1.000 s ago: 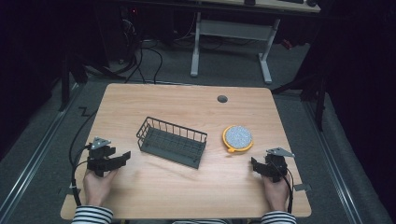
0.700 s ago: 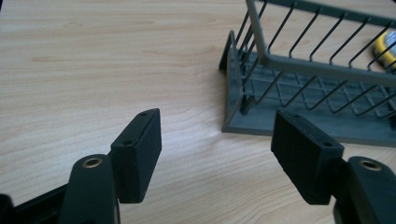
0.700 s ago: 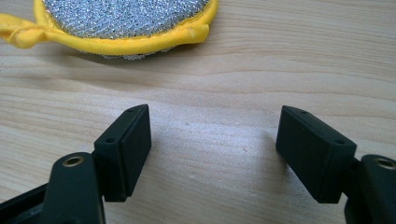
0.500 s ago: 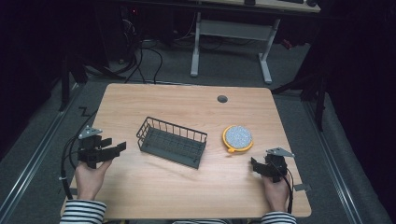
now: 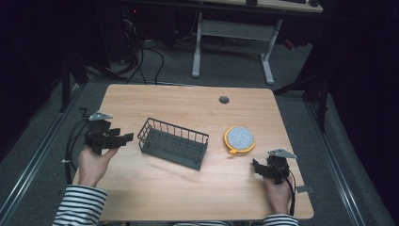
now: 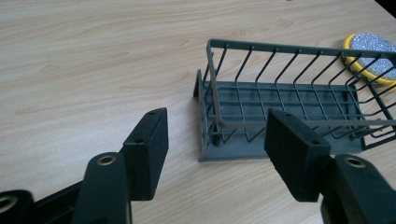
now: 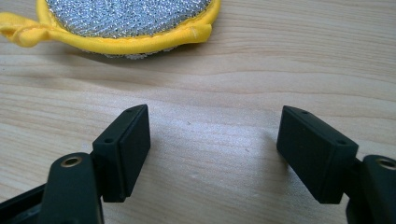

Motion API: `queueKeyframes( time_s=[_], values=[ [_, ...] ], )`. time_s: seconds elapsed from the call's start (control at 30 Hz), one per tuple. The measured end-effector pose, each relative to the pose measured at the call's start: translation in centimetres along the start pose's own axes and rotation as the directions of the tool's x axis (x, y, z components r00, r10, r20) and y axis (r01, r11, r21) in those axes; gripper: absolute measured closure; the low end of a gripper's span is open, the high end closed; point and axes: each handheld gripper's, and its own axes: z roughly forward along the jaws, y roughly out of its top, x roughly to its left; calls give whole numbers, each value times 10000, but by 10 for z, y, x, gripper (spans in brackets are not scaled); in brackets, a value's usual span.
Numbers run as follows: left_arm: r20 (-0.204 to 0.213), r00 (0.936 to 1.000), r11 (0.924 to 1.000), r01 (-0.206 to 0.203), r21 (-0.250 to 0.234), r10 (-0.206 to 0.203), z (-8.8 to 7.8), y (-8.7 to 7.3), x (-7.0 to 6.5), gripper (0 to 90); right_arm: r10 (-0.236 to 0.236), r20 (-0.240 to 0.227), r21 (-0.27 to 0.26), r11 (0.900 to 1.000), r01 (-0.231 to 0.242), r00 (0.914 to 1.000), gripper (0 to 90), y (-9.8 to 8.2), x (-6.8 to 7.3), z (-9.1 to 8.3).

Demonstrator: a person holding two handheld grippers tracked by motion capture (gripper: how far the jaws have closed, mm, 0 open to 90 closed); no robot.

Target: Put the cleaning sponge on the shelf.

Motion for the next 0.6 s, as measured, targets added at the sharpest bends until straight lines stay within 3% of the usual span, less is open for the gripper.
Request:
queueKeyframes(
  time_s=[0.47,0.6],
  values=[
    [-138,9988,9892,-447,1399,471,36,46,-7,465,-61,-67,4,10000,61,10000,257,0,0,0],
    [-210,9983,9846,-496,1674,538,45,50,-8,491,-59,-69,-7,10000,59,10000,256,0,0,0]
  ],
)
